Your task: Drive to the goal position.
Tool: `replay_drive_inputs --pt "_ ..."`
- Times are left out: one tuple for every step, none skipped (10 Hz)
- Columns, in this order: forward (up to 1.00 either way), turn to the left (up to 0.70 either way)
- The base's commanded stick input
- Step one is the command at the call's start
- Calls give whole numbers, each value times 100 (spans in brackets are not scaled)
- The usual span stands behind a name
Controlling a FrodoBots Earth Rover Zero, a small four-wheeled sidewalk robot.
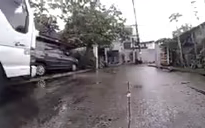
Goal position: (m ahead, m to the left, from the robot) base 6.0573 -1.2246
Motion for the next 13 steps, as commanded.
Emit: replay_drive_inputs --pt "100 27" --pt "100 27" --pt "100 0" --pt "100 0" --pt "100 0" --pt "100 13" --pt "100 27" --pt "100 17" --pt "100 4" --pt "100 0" --pt "100 0" --pt "100 0" --pt "100 0"
